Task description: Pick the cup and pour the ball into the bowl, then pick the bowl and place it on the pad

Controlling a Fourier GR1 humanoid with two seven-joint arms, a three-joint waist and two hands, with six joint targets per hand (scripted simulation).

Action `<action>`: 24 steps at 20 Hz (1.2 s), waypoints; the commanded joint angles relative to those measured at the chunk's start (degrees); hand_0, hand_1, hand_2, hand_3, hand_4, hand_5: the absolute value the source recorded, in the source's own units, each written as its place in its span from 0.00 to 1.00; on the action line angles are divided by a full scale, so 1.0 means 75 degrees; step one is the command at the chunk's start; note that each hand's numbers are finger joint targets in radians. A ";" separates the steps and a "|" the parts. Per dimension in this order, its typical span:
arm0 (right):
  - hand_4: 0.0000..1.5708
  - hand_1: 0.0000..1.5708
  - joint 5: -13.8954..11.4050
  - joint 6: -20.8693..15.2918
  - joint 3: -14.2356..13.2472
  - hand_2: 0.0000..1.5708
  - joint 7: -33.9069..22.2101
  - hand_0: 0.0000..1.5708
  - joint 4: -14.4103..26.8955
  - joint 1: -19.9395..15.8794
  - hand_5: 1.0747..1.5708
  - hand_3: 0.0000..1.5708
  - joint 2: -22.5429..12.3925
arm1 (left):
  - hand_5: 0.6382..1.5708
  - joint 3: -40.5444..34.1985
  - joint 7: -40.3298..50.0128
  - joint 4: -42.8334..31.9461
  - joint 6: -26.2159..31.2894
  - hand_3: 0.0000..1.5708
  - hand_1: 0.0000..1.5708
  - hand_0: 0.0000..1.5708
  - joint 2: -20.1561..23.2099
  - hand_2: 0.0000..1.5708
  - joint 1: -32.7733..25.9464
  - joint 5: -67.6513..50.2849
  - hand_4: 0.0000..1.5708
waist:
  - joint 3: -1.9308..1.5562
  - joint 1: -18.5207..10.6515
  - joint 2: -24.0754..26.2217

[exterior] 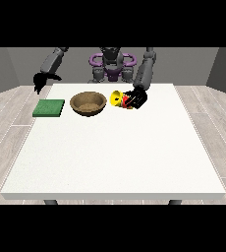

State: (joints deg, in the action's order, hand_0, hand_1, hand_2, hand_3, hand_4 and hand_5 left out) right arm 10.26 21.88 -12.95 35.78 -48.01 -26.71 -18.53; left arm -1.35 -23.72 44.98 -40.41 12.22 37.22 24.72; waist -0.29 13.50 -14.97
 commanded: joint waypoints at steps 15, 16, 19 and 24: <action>0.25 0.00 -0.0026 -0.0147 -0.0697 0.18 0.0486 0.00 0.2449 0.0688 0.94 0.14 -0.0566 | 0.96 0.3867 0.5311 -0.0342 0.1979 0.97 0.77 0.77 -0.1591 1.00 0.1383 0.5544 0.56 | 0.0017 -0.1982 0.2324; 0.26 0.00 -0.0005 -0.0081 -0.0610 0.19 0.0437 0.00 0.2308 0.0720 0.93 0.14 -0.0410 | 0.96 0.3644 0.4766 -0.0301 0.2103 0.95 0.75 0.75 -0.1375 1.00 0.1359 0.5493 0.58 | 0.0029 -0.1921 0.2238; 0.27 0.00 0.0133 0.0194 -0.0768 0.13 0.0550 0.00 0.2455 0.0601 0.94 0.18 -0.0646 | 0.96 0.4107 0.5524 -0.0177 0.2674 0.91 0.33 0.33 -0.1611 1.00 0.1706 0.5918 0.56 | 0.0027 -0.1741 0.2075; 0.26 0.00 0.0080 0.0137 -0.0794 0.19 0.0748 0.00 0.2723 0.0898 0.93 0.23 -0.0676 | 0.96 0.4534 0.5637 0.0464 0.3734 0.97 0.00 0.00 -0.1623 1.00 0.1833 0.6314 0.51 | 0.0029 -0.2042 0.2430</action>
State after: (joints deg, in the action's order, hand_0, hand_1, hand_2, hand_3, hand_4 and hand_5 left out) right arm 10.54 21.99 -18.44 40.42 -29.01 -20.84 -23.32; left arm 30.22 16.93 46.35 -18.28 0.74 48.70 69.16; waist -0.08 -1.05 1.88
